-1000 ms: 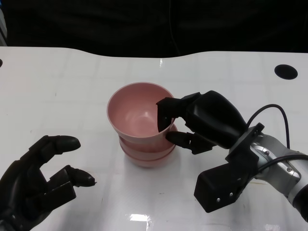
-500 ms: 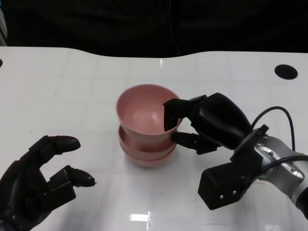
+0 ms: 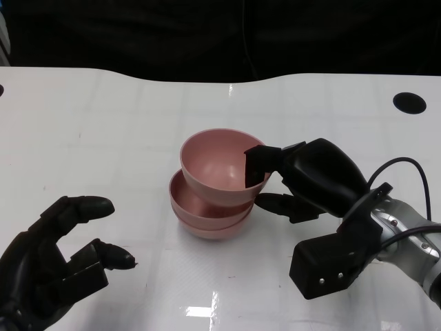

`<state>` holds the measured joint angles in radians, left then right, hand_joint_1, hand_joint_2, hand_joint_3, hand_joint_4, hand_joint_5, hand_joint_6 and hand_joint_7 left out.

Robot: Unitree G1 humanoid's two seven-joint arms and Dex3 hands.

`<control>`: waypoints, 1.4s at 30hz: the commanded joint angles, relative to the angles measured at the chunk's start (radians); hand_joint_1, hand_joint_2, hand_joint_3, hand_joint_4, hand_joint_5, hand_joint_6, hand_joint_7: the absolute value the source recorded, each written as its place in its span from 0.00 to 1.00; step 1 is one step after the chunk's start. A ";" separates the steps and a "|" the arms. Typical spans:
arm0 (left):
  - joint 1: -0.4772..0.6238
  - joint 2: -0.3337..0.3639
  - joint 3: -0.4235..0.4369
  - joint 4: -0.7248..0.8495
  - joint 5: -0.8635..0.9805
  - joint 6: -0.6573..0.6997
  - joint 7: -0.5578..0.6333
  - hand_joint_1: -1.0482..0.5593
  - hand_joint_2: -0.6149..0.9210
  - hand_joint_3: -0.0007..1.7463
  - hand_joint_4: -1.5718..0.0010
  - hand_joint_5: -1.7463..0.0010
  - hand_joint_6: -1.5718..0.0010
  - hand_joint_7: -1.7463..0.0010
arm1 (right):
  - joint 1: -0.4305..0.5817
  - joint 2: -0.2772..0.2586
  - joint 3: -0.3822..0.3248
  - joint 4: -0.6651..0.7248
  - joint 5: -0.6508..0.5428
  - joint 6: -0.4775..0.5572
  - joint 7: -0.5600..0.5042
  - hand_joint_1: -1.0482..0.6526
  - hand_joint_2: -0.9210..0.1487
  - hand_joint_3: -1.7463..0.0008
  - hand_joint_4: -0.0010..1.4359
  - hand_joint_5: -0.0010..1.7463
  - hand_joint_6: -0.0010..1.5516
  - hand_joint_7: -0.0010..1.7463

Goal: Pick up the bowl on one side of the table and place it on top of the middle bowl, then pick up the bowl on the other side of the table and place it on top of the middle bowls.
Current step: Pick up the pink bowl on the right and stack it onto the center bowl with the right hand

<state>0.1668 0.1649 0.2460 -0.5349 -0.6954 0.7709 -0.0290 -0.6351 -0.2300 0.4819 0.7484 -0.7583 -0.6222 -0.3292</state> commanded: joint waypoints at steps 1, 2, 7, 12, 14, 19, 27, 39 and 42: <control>0.008 0.012 0.006 -0.003 0.008 -0.012 -0.013 0.82 1.00 0.83 0.72 0.00 0.94 0.00 | -0.007 -0.001 0.001 0.008 0.011 -0.014 -0.009 0.48 0.16 0.64 0.59 1.00 0.37 1.00; 0.008 0.013 0.005 -0.002 0.010 -0.014 -0.015 0.82 1.00 0.83 0.72 0.00 0.94 0.00 | -0.007 0.000 0.002 0.009 0.009 -0.015 -0.010 0.48 0.16 0.64 0.59 1.00 0.37 1.00; 0.007 0.009 0.007 0.003 0.005 -0.014 -0.015 0.82 1.00 0.83 0.72 0.00 0.93 0.00 | -0.009 0.010 0.011 0.015 0.001 -0.021 -0.022 0.47 0.14 0.64 0.60 1.00 0.38 1.00; 0.008 0.010 0.006 -0.003 0.010 -0.009 -0.005 0.82 1.00 0.83 0.71 0.00 0.91 0.00 | -0.012 0.014 0.020 0.015 -0.005 -0.019 -0.022 0.47 0.13 0.64 0.61 1.00 0.39 1.00; 0.010 0.012 0.005 -0.001 0.011 -0.015 -0.012 0.82 1.00 0.82 0.70 0.00 0.91 0.00 | -0.013 0.015 0.025 0.015 -0.008 -0.017 -0.025 0.46 0.13 0.63 0.61 1.00 0.40 1.00; 0.013 0.013 0.004 0.004 0.014 -0.027 -0.025 0.82 1.00 0.83 0.67 0.00 0.88 0.00 | -0.018 0.019 0.030 0.024 -0.009 -0.016 -0.029 0.46 0.13 0.63 0.60 1.00 0.40 1.00; 0.011 0.013 0.003 -0.005 0.014 -0.018 -0.018 0.82 1.00 0.83 0.66 0.00 0.86 0.00 | -0.027 0.025 0.031 0.046 -0.009 -0.018 -0.038 0.47 0.14 0.61 0.60 1.00 0.40 1.00; 0.006 0.007 0.005 -0.012 0.009 -0.007 -0.001 0.82 1.00 0.83 0.66 0.00 0.86 0.00 | -0.029 0.007 0.034 0.021 -0.008 0.049 0.055 0.25 0.05 0.75 0.33 0.75 0.43 0.21; 0.006 0.007 0.005 -0.010 0.008 -0.008 -0.003 0.82 1.00 0.83 0.66 0.00 0.86 0.00 | -0.018 -0.009 0.042 -0.030 0.000 0.101 0.175 0.11 0.00 0.73 0.15 0.16 0.22 0.02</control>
<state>0.1735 0.1638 0.2452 -0.5347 -0.6943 0.7625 -0.0382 -0.6504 -0.2159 0.5174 0.7433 -0.7666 -0.5410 -0.2088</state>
